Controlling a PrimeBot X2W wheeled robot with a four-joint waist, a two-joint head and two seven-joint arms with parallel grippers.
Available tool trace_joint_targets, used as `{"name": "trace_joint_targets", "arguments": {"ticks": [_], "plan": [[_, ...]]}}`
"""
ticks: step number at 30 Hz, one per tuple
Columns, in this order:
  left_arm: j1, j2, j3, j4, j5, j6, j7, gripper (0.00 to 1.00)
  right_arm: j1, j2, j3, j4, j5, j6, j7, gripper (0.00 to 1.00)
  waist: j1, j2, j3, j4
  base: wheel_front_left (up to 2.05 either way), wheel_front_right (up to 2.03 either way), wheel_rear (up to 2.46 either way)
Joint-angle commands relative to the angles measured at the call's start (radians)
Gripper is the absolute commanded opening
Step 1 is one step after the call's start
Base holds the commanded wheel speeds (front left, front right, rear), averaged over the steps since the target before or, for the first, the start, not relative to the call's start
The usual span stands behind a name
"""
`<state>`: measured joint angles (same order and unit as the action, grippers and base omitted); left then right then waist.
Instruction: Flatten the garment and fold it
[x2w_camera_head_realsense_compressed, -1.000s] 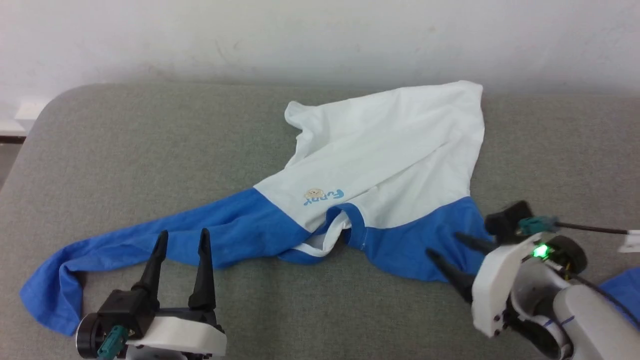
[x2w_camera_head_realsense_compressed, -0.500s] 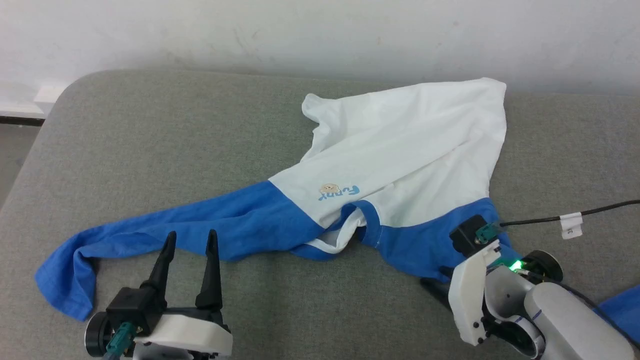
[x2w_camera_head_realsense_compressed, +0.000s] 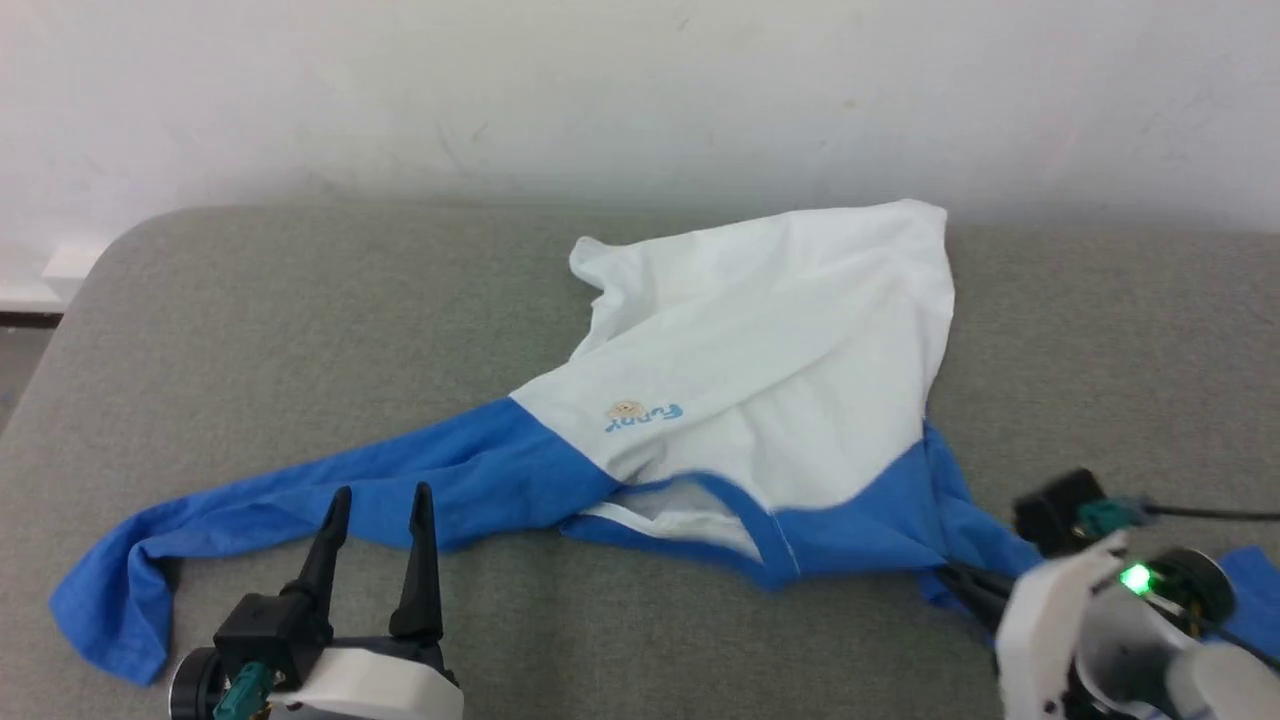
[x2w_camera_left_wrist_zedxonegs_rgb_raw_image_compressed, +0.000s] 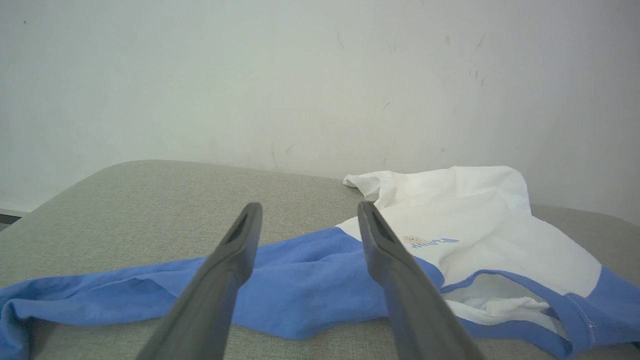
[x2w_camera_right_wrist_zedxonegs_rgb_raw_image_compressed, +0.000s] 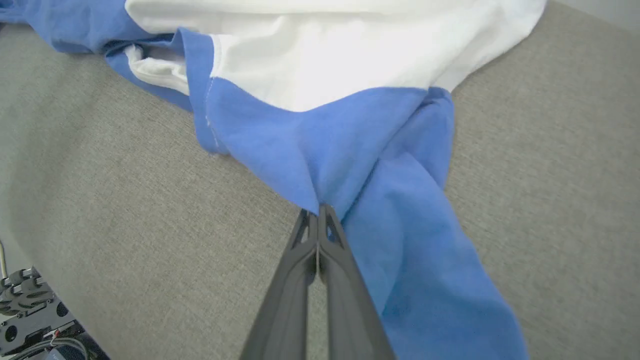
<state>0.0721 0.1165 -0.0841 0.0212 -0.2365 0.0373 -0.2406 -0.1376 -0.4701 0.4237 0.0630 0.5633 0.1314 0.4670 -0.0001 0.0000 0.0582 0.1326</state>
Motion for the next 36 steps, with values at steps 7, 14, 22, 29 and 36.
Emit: {"name": "trace_joint_targets", "arguments": {"ticks": [7, 14, 22, 29, 36], "plan": [[0.008, 0.01, -0.005, -0.01, -0.006, 0.008, 0.011, 1.0, 0.227, 0.054, -0.198, -0.077, -0.053, -0.001, 0.061, 0.0, 0.0001, 0.0, -0.004, -0.015, 0.0, 0.0, 0.0], [0.014, 0.018, 0.008, -0.006, -0.012, 0.026, 0.023, 1.0, 0.331, 0.144, -0.266, -0.04, -0.102, -0.001, 0.002, 0.91, 0.0001, 0.0, 0.003, -0.012, 0.0, 0.0, 0.0], [0.024, 0.032, 0.016, -0.002, -0.018, 0.034, 0.028, 1.0, 0.367, 0.242, -0.343, -0.115, -0.15, -0.001, -0.273, 1.0, 0.0001, 0.0, -0.017, -0.021, 0.0, 0.0, 0.0], [0.042, 0.055, 0.01, -0.011, -0.023, 0.023, 0.054, 1.0, 0.4, 0.345, -0.414, -0.224, -0.232, -0.001, -0.389, 1.0, 0.0001, 0.0, -0.036, -0.044, 0.0, 0.0, 0.0], [0.025, 0.084, -0.053, -0.035, -0.039, -0.033, 0.199, 1.0, 0.406, 0.386, -0.416, -0.282, -0.29, -0.001, -0.385, 1.0, 0.0001, 0.0, -0.047, -0.052, 0.0, 0.0, 0.0]]}}
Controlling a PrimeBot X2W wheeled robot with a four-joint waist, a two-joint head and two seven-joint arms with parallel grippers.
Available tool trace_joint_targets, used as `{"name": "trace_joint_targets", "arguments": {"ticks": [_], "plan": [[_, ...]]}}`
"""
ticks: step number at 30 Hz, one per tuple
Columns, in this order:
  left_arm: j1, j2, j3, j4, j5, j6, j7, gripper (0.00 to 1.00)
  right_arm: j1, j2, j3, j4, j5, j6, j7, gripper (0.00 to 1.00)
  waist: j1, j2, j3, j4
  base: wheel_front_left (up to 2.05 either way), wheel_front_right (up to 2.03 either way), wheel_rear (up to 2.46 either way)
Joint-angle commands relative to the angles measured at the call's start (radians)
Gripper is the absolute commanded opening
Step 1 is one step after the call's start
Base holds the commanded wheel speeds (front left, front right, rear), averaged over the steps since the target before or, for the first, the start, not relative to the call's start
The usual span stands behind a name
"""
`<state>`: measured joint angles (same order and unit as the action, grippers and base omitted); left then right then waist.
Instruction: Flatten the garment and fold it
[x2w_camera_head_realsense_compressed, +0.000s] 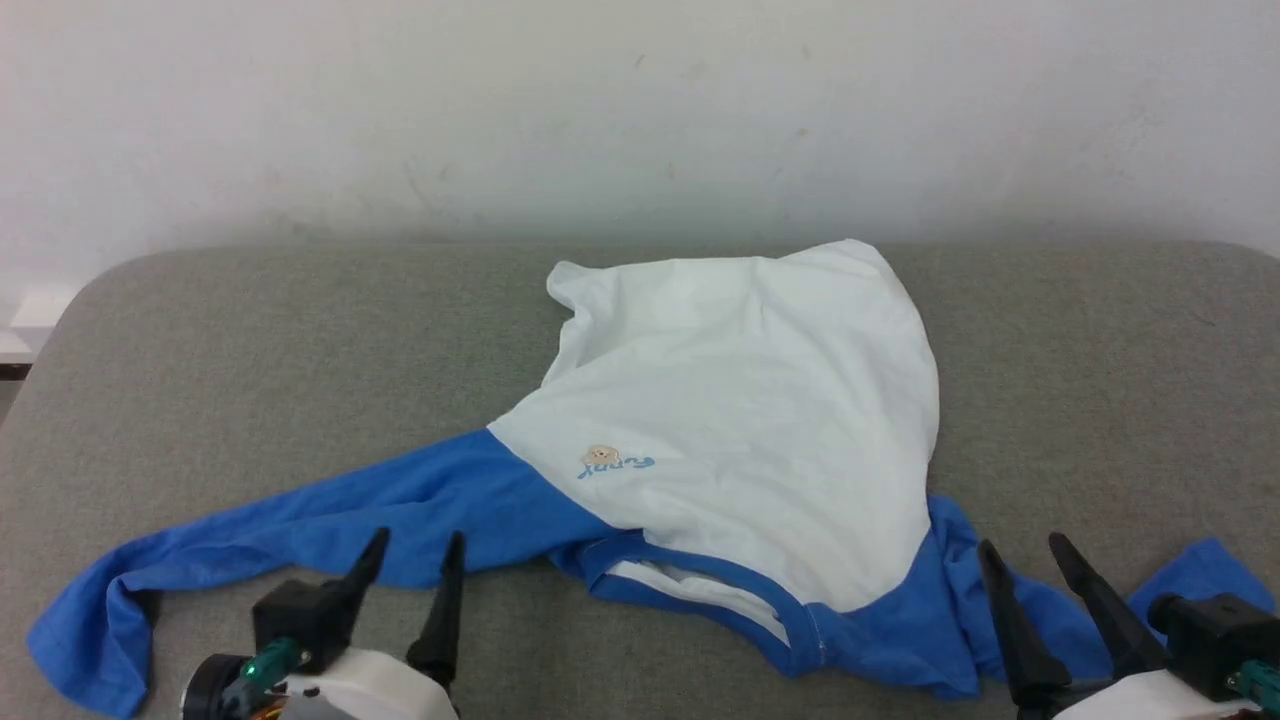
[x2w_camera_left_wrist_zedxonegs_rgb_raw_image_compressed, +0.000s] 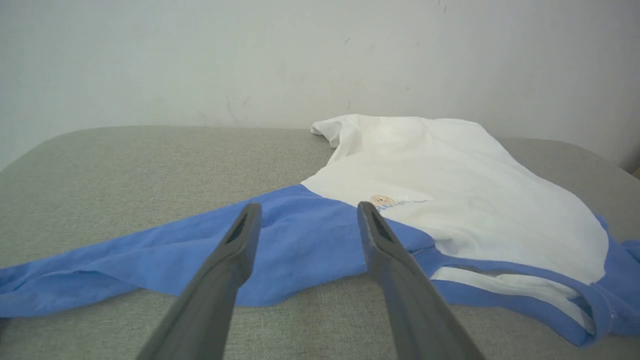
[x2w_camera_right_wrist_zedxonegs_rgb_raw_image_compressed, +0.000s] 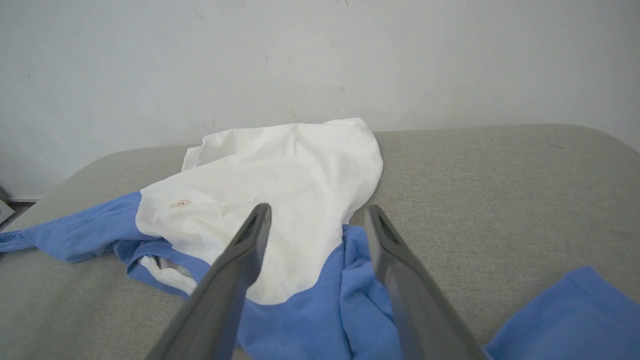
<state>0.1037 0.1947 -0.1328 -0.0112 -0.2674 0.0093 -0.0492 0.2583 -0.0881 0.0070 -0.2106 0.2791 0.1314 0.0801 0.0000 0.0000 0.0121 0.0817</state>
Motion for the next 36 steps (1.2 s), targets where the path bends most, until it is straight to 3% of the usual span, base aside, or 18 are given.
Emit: {"name": "trace_joint_targets", "arguments": {"ticks": [1, 7, 14, 19, 26, 27, 28, 29, 30, 34, 36], "plan": [[-0.014, 0.01, -0.013, -0.003, -0.011, -0.011, 0.036, 1.0, 0.011, 0.008, 0.001, -0.016, -0.009, -0.001, 0.006, 1.0, 0.0, 0.0, 0.0, -0.002, 0.0, 0.0, 0.0], [-0.157, 0.059, -0.037, 0.072, -0.023, -0.056, 0.204, 1.0, 0.004, 0.02, 0.016, -0.058, -0.024, -0.001, 0.025, 1.0, 0.0, 0.0, 0.028, -0.001, 0.0, 0.0, 0.0], [-0.398, 0.108, -0.068, 0.314, -0.064, -0.114, 0.338, 1.0, -0.043, 0.017, 0.046, -0.085, -0.036, -0.001, 0.036, 1.0, 0.0, 0.0, 0.086, -0.037, 0.0, 0.0, 0.0], [-0.531, 0.141, -0.081, 0.498, -0.15, -0.135, 0.443, 1.0, -0.069, 0.019, 0.058, -0.085, -0.034, -0.001, 0.034, 1.0, 0.0, 0.0, 0.133, -0.068, 0.0, 0.0, 0.0], [-0.622, 0.21, -0.223, 0.64, -0.227, -0.139, 0.668, 1.0, -0.089, 0.021, 0.064, -0.073, -0.027, -0.001, 0.027, 1.0, 0.0, 0.0, 0.177, -0.089, 0.0, 0.0, 0.0], [-0.626, 0.216, -0.247, 0.648, -0.241, -0.14, 0.698, 0.88, -0.092, 0.022, 0.065, -0.07, -0.025, -0.001, 0.027, 1.0, 0.0, 0.0, 0.18, -0.09, 0.0, 0.0, 0.0], [-0.631, 0.221, -0.264, 0.653, -0.257, -0.14, 0.715, 0.42, -0.095, 0.022, 0.065, -0.068, -0.024, -0.001, 0.026, 1.0, 0.0, 0.0, 0.182, -0.092, 0.0, 0.0, 0.0], [-0.637, 0.227, -0.275, 0.653, -0.268, -0.14, 0.714, 0.17, -0.098, 0.022, 0.066, -0.066, -0.022, -0.001, 0.026, 1.0, 0.0, 0.0, 0.184, -0.093, 0.0, 0.0, 0.0], [-0.646, 0.235, -0.283, 0.654, -0.27, -0.14, 0.704, 0.0, -0.101, 0.022, 0.066, -0.065, -0.02, -0.001, 0.025, 1.0, 0.0, 0.0, 0.187, -0.093, 0.0, 0.0, 0.0], [-0.696, 0.259, -0.293, 0.67, -0.249, -0.137, 0.617, 0.0, -0.114, 0.023, 0.069, -0.06, -0.012, -0.001, 0.025, 1.0, 0.0, 0.0, 0.194, -0.096, 0.0, 0.0, 0.0], [-0.732, 0.266, -0.281, 0.68, -0.224, -0.113, 0.537, 0.0, -0.12, 0.023, 0.07, -0.059, -0.007, -0.001, 0.026, 1.0, 0.0, 0.0, 0.197, -0.098, 0.0, 0.0, 0.0]]}}
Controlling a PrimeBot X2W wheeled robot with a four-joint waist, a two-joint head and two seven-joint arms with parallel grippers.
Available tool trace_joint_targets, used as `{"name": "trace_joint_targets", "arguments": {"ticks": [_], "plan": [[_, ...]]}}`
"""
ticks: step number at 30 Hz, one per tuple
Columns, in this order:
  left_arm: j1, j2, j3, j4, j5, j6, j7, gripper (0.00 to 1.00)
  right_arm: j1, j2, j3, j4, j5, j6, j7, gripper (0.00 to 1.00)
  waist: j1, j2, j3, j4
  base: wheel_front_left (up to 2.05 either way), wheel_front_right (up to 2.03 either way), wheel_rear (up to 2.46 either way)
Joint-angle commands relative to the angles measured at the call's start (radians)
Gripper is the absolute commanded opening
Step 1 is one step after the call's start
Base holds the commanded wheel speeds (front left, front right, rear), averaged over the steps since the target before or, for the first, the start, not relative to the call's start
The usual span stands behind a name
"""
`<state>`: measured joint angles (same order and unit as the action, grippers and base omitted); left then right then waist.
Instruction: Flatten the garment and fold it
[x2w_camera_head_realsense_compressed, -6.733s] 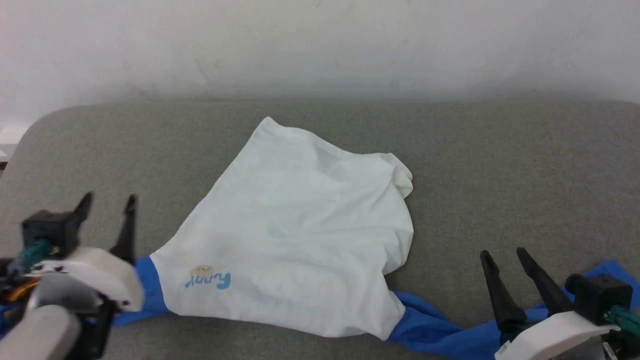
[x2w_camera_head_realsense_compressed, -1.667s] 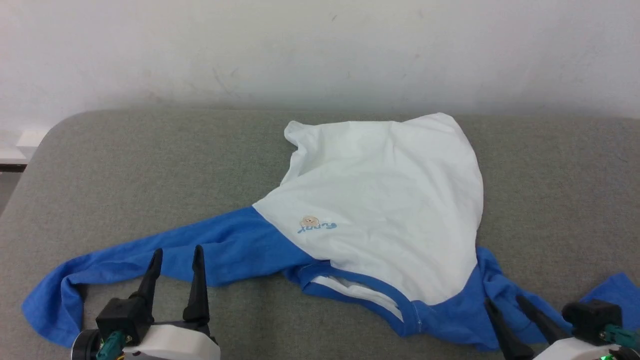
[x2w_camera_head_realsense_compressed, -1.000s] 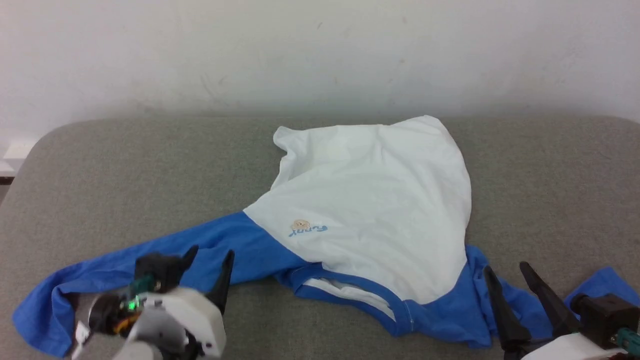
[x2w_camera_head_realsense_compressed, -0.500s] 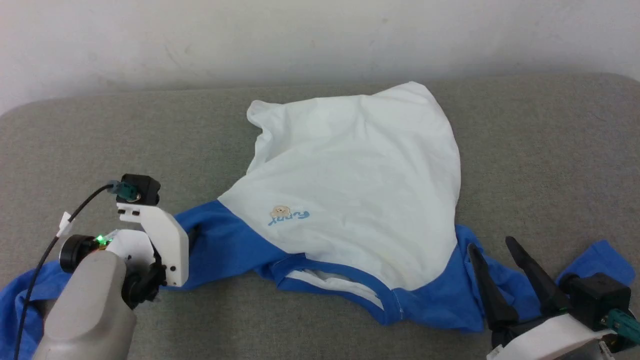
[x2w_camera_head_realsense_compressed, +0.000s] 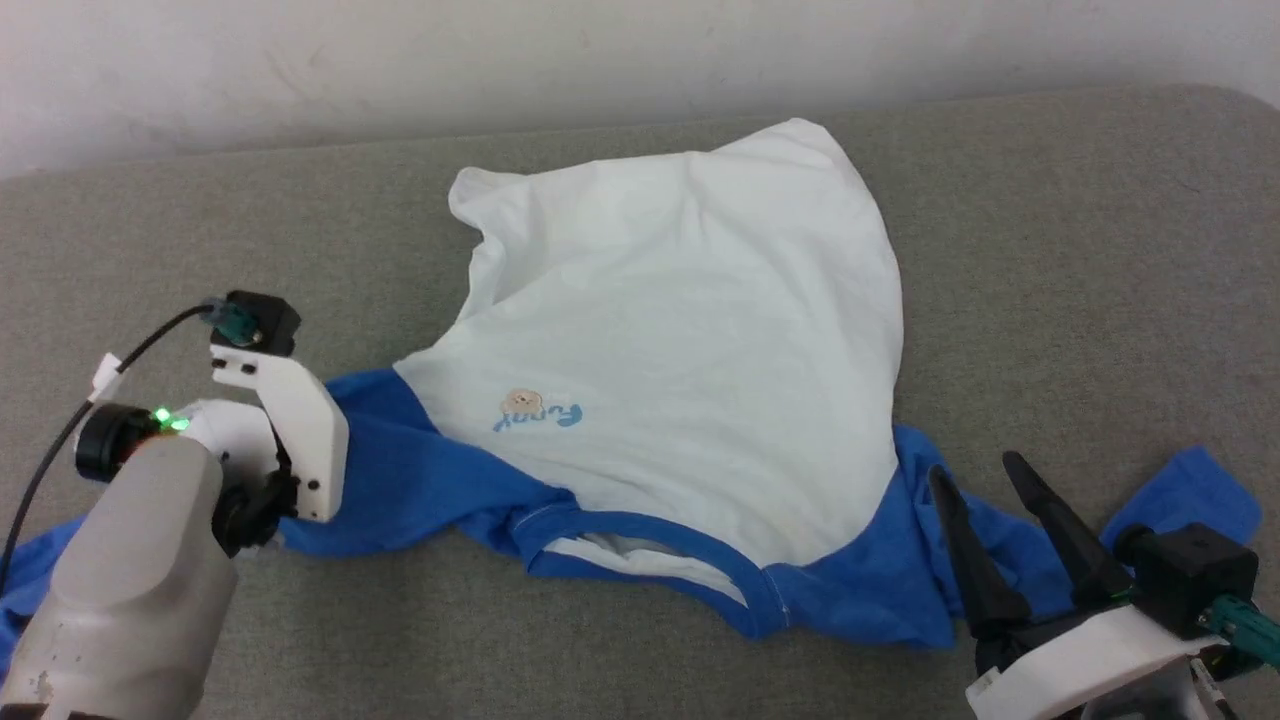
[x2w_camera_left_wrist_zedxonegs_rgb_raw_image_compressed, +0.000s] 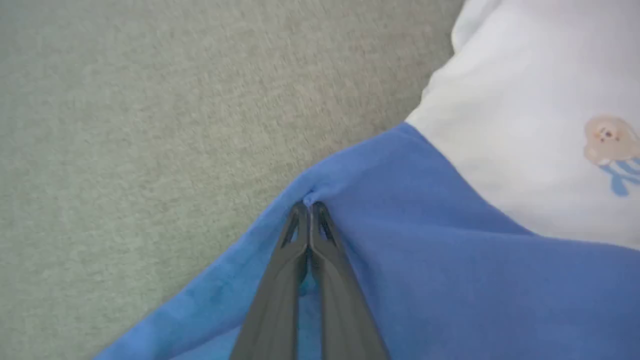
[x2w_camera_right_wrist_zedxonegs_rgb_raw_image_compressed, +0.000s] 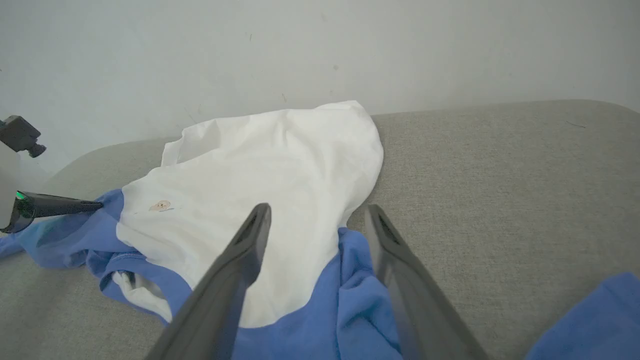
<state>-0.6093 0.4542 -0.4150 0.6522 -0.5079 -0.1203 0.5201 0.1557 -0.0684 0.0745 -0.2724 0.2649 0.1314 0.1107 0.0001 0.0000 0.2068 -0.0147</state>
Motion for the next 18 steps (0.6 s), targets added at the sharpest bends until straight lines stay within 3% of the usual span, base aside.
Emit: {"name": "trace_joint_targets", "arguments": {"ticks": [1, 5, 9, 10, 11, 18], "plan": [[-0.037, 0.01, 0.009, 0.022, 0.031, 0.036, -0.082, 0.0, -0.021, 0.003, 0.003, 0.003, 0.011, -0.001, -0.004, 1.0, -0.0001, 0.0, 0.004, -0.003, 0.0, 0.0, 0.0], [-0.087, 0.005, 0.043, 0.079, 0.058, 0.1, -0.245, 0.0, -0.032, 0.003, 0.014, 0.009, 0.017, -0.001, -0.002, 1.0, -0.0001, 0.0, 0.005, -0.012, 0.0, 0.0, 0.0], [-0.085, -0.021, 0.059, 0.145, 0.036, 0.101, -0.296, 0.03, -0.036, 0.004, 0.024, 0.017, 0.021, -0.001, -0.004, 1.0, -0.0001, 0.0, -0.003, -0.02, 0.0, 0.0, 0.0], [-0.08, -0.031, 0.069, 0.168, 0.019, 0.1, -0.298, 0.44, -0.035, 0.004, 0.025, 0.02, 0.022, -0.001, -0.005, 1.0, -0.0001, 0.0, -0.006, -0.022, 0.0, 0.0, 0.0], [-0.076, -0.038, 0.081, 0.183, 0.005, 0.102, -0.312, 1.0, -0.034, 0.005, 0.026, 0.022, 0.023, -0.001, -0.007, 1.0, -0.0001, 0.0, -0.01, -0.023, 0.0, 0.0, 0.0], [-0.015, -0.054, 0.146, 0.186, -0.076, 0.089, -0.389, 1.0, -0.003, 0.009, 0.019, 0.034, 0.026, -0.001, -0.017, 1.0, -0.0001, 0.0, -0.054, -0.011, 0.0, 0.0, 0.0]]}}
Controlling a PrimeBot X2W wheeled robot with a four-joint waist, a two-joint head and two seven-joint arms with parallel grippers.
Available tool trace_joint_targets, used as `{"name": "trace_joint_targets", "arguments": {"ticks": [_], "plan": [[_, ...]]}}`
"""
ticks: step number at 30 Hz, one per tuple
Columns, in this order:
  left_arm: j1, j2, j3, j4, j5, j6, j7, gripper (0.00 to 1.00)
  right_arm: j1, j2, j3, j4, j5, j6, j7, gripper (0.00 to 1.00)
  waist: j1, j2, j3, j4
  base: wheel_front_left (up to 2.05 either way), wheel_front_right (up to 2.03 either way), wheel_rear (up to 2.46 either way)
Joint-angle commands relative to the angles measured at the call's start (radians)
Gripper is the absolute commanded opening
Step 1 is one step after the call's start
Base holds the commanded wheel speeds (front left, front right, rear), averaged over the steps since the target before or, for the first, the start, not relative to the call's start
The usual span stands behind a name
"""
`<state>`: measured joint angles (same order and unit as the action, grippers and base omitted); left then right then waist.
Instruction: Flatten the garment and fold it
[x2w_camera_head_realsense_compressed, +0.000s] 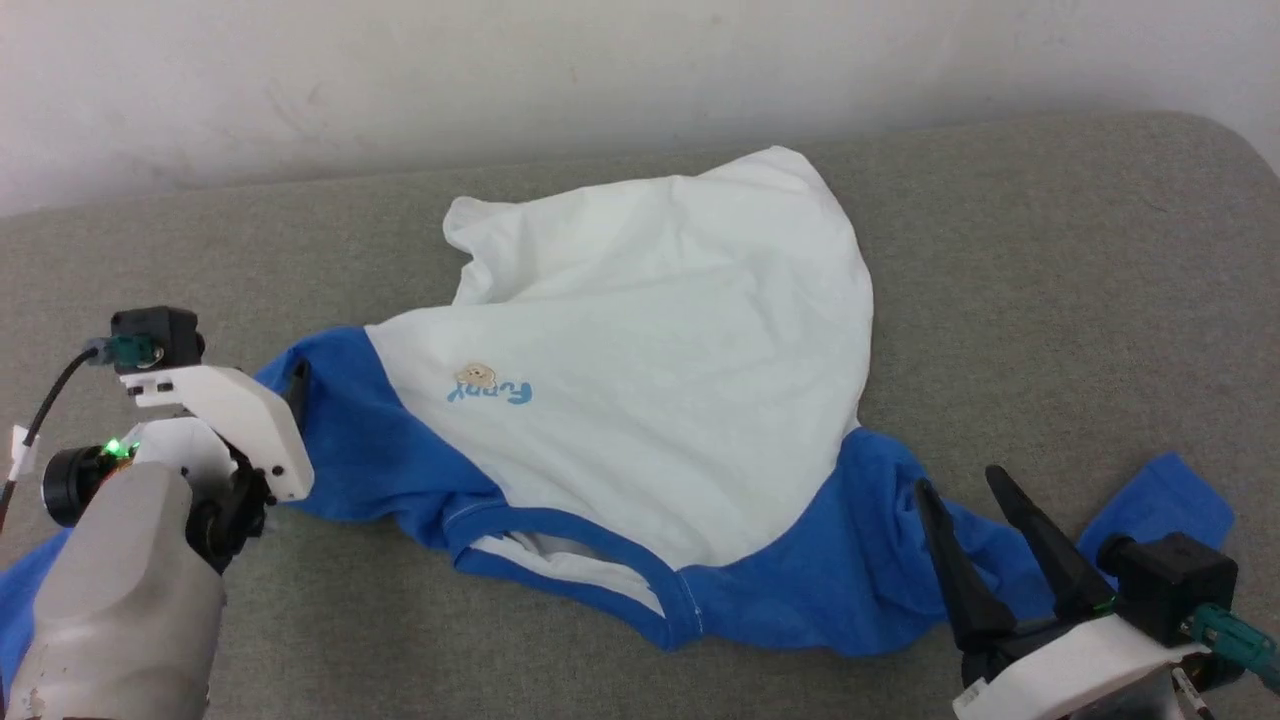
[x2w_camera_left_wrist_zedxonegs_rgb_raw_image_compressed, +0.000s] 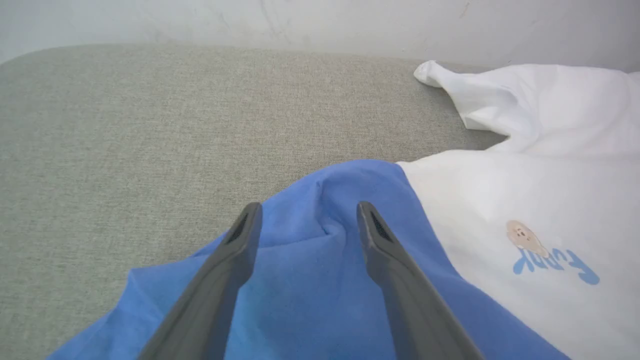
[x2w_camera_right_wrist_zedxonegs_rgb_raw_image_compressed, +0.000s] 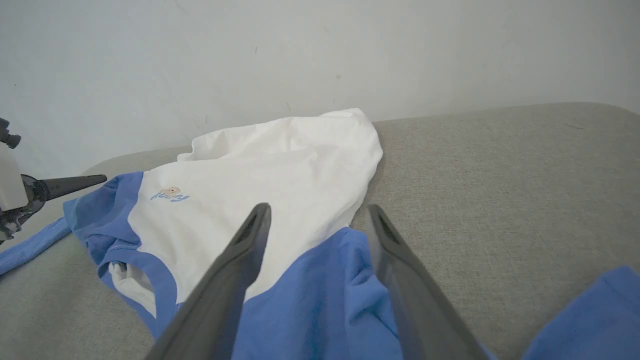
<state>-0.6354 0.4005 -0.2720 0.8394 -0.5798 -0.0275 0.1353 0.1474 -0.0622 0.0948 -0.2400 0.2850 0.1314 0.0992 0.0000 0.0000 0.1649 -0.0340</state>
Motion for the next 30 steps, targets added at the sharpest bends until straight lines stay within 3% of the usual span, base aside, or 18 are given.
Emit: {"name": "trace_joint_targets", "arguments": {"ticks": [1, 7, 11, 17, 21, 22, 23, 24, 25, 26, 30], "plan": [[0.022, 0.002, 0.002, -0.017, -0.01, -0.012, 0.008, 1.0, 0.011, 0.004, -0.005, 0.002, 0.007, -0.001, -0.006, 1.0, 0.0, 0.0, -0.019, 0.014, 0.0, 0.0, 0.0], [0.094, 0.015, -0.01, -0.133, -0.08, -0.045, 0.211, 1.0, 0.027, 0.007, -0.002, -0.003, 0.01, -0.001, 0.0, 1.0, 0.0, 0.0, -0.036, 0.045, 0.0, 0.0, 0.0], [0.138, 0.025, -0.021, -0.21, -0.112, -0.023, 0.353, 1.0, 0.02, 0.008, 0.007, -0.008, 0.009, -0.001, 0.005, 1.0, 0.0, 0.0, -0.024, 0.047, 0.0, 0.0, 0.0], [0.173, 0.027, -0.05, -0.273, -0.114, 0.029, 0.472, 1.0, 0.007, 0.008, 0.021, -0.002, 0.01, -0.001, 0.009, 1.0, 0.0, 0.0, 0.004, 0.027, 0.0, 0.0, 0.0], [0.206, 0.021, -0.112, -0.268, -0.106, 0.017, 0.58, 1.0, 0.004, 0.009, 0.021, 0.006, 0.013, -0.001, 0.012, 1.0, 0.0, 0.0, 0.008, 0.005, 0.0, 0.0, 0.0], [0.218, 0.017, -0.125, -0.269, -0.115, 0.009, 0.617, 0.92, 0.004, 0.009, 0.018, 0.008, 0.014, -0.001, 0.012, 1.0, 0.0, 0.0, 0.007, 0.002, 0.0, 0.0, 0.0], [0.229, 0.018, -0.137, -0.273, -0.121, 0.002, 0.65, 0.56, 0.006, 0.009, 0.014, 0.009, 0.015, -0.001, 0.011, 1.0, 0.0, 0.0, 0.005, -0.001, 0.0, 0.0, 0.0], [0.24, 0.024, -0.147, -0.279, -0.123, -0.003, 0.677, 0.36, 0.007, 0.009, 0.011, 0.009, 0.016, -0.001, 0.01, 1.0, 0.0, 0.0, 0.003, -0.004, 0.0, 0.0, 0.0], [0.252, 0.029, -0.155, -0.285, -0.126, -0.006, 0.701, 0.08, 0.009, 0.009, 0.009, 0.01, 0.017, -0.001, 0.01, 1.0, 0.0, 0.0, 0.001, -0.006, 0.0, 0.0, 0.0], [0.264, 0.035, -0.159, -0.291, -0.131, -0.007, 0.719, 0.0, 0.011, 0.009, 0.008, 0.011, 0.018, -0.001, 0.01, 1.0, 0.0, 0.0, -0.001, -0.007, 0.0, 0.0, 0.0], [0.296, 0.053, -0.163, -0.332, -0.13, -0.001, 0.726, 0.0, 0.016, 0.009, 0.0, 0.014, 0.025, -0.001, 0.011, 1.0, 0.0, 0.0, -0.006, -0.004, 0.0, 0.0, 0.0]]}}
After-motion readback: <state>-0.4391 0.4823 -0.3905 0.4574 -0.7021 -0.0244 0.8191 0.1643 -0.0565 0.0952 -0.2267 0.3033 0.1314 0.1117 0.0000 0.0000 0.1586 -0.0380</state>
